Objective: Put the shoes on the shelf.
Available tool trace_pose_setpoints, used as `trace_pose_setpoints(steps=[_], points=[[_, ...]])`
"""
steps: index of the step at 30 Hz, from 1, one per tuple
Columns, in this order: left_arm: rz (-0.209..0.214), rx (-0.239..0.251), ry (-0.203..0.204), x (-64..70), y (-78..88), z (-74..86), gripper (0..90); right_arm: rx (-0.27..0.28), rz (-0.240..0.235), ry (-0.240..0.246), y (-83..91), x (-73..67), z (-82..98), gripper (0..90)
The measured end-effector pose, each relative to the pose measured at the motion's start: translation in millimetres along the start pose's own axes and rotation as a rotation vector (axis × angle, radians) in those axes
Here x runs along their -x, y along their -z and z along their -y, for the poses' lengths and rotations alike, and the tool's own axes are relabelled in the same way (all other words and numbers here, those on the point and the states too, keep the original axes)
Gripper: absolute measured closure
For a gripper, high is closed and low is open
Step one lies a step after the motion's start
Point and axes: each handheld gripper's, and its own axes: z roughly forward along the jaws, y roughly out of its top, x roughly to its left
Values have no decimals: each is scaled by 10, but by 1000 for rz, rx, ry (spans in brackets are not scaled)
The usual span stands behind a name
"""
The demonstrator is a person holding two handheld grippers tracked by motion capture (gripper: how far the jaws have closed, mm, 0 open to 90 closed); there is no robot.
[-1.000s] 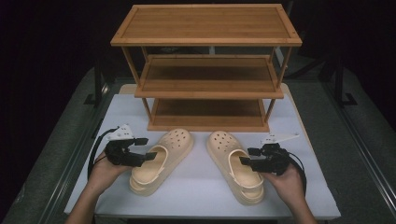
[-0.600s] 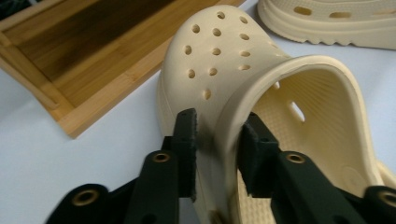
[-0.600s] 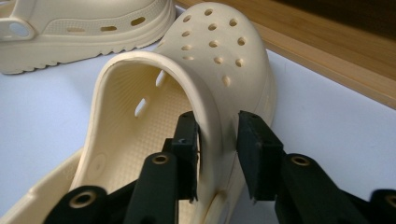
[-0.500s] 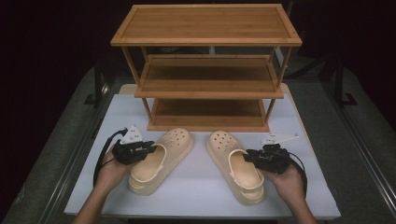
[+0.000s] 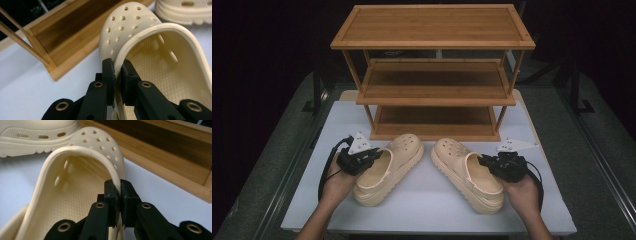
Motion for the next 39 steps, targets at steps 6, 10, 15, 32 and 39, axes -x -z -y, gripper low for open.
trace_pose_setpoints(steps=[6, 10, 15, 32, 39], points=[[-26, 18, 21, -9, -91, -157, 833, 14, 38, -15, -35, 102, -87, 843], [-35, 23, 26, -40, -185, -232, 832, 22, 67, -15, -71, 157, -149, 842], [-63, 35, 31, -109, -369, -354, 831, 43, 117, -30, -186, 274, -305, 842], [-184, 24, 80, -236, -1029, -631, 822, 41, 252, -45, -810, 442, -679, 838], [-204, 23, 81, -200, -1167, -704, 797, 49, 300, -62, -992, 478, -696, 829]])
